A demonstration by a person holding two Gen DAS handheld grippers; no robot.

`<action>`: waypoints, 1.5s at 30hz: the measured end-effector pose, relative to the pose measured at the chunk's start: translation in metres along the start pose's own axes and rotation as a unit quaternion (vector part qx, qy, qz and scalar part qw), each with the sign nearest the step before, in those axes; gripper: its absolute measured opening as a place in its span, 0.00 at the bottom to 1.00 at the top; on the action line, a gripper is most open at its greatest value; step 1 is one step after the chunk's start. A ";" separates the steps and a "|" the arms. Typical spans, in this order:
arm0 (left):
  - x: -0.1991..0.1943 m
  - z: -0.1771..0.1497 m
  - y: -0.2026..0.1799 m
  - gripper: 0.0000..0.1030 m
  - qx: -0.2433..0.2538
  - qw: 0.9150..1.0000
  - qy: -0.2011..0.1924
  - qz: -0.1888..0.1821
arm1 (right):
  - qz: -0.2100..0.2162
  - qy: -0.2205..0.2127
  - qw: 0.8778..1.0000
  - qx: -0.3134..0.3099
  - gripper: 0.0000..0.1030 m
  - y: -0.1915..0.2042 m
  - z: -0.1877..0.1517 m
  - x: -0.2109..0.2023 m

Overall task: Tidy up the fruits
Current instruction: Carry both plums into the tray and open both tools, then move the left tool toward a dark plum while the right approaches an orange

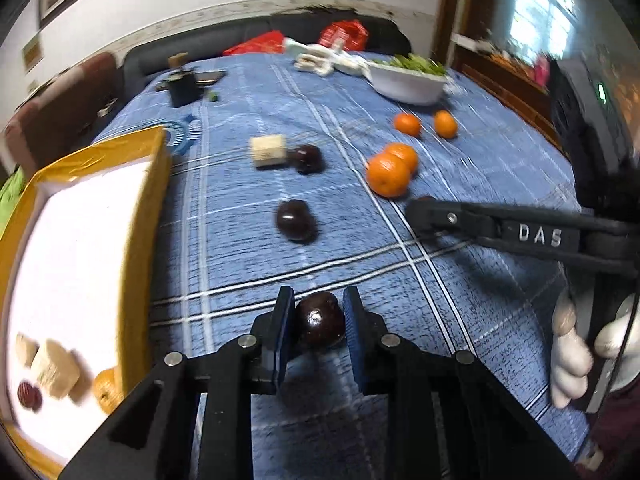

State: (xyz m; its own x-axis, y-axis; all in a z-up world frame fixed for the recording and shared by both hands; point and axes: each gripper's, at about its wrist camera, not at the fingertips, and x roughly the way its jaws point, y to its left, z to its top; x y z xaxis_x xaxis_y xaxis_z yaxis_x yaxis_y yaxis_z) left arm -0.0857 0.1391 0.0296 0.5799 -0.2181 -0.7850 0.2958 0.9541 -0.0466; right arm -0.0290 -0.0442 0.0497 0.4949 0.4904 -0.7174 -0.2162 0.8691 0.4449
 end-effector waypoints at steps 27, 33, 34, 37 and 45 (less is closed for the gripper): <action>-0.092 -0.062 0.179 0.24 -0.254 0.962 -0.074 0.074 | 0.094 0.038 0.980 -0.173 0.30 0.194 -0.017 0.030; -0.092 -0.070 0.192 0.26 -0.272 0.958 -0.075 0.060 | 0.074 0.055 0.974 -0.207 0.30 0.224 -0.015 0.063; -0.091 -0.071 0.193 0.30 -0.274 0.957 -0.074 0.056 | 0.070 0.058 0.974 -0.209 0.31 0.227 -0.014 0.069; -0.094 -0.073 0.195 0.51 -0.281 0.955 -0.078 0.050 | 0.060 0.061 0.974 -0.210 0.31 0.231 -0.012 0.079; -0.109 -0.075 0.204 0.66 -0.301 0.948 -0.098 0.044 | 0.052 0.032 0.977 -0.204 0.63 0.233 -0.005 0.074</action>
State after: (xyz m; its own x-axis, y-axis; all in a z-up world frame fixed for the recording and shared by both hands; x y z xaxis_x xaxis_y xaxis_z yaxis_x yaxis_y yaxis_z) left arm -0.1458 0.3729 0.0591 0.7298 -0.1102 -0.6748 -0.2122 0.9017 -0.3768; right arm -0.0475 0.1952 0.0978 0.4024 0.5690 -0.7171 -0.5866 0.7617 0.2752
